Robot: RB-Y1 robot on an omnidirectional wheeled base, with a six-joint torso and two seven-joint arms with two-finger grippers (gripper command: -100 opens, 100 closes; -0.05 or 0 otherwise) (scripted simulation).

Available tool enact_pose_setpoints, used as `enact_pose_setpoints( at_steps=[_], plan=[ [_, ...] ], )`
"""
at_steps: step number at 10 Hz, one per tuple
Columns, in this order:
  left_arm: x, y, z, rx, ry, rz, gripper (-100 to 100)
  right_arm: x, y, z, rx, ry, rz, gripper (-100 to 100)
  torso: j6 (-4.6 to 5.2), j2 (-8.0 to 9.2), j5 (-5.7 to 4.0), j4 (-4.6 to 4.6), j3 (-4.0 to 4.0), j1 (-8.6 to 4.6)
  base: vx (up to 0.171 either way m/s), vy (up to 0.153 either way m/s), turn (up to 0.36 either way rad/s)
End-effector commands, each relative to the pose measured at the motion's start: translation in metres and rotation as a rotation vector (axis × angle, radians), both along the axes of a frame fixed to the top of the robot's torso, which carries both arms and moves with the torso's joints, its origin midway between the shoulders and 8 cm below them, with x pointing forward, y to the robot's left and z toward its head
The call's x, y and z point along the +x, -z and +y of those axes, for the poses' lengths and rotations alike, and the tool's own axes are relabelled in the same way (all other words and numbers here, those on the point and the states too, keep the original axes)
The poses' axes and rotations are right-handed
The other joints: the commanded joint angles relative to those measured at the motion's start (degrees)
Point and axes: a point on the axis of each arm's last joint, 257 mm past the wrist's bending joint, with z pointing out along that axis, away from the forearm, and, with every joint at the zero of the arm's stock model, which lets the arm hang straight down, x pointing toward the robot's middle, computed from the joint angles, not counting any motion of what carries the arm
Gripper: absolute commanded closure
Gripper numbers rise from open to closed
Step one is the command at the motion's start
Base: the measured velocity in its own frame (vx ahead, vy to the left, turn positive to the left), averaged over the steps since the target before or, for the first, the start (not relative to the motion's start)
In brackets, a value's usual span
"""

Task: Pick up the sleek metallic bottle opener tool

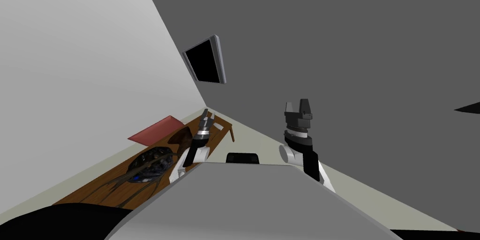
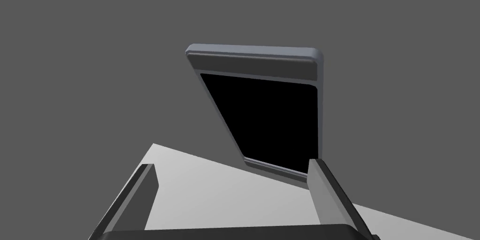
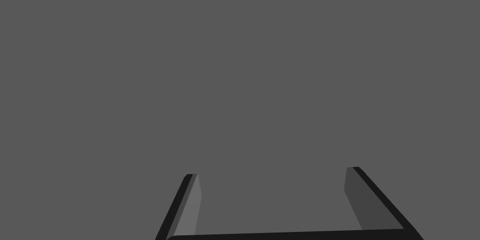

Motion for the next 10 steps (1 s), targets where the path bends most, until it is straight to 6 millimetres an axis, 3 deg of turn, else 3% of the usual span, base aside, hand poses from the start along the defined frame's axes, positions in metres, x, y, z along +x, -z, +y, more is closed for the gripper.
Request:
enact_pose_setpoints(
  at_steps=[1,4,6,10],
  plan=[
    [0.009,0.026,0.012,-0.019,-0.019,0.08,-100,0.0,0.0,0.0,0.0,0.0,0.0,0,0.0,0.0,0.0,0.0,0.0,0.0,0.039,-0.043,0.064],
    [0.017,0.045,0.023,-0.035,-0.037,0.142,-100,0.0,0.0,0.0,0.0,0.0,0.0,0,0.0,0.02,0.0,0.0,0.01,0.0,0.023,-0.027,0.028],
    [0.027,0.074,0.044,-0.072,-0.068,0.232,-100,0.0,0.0,0.0,0.0,0.0,0.0,0,0.0,0.03,0.0,0.01,0.02,0.02,0.033,-0.035,0.055],
    [0.036,0.112,0.067,-0.122,-0.109,0.352,-100,0.0,0.0,0.0,0.0,0.0,0.0,0,0.01,0.03,0.0,0.0,0.01,0.02,0.026,-0.029,0.032]
  ],
)
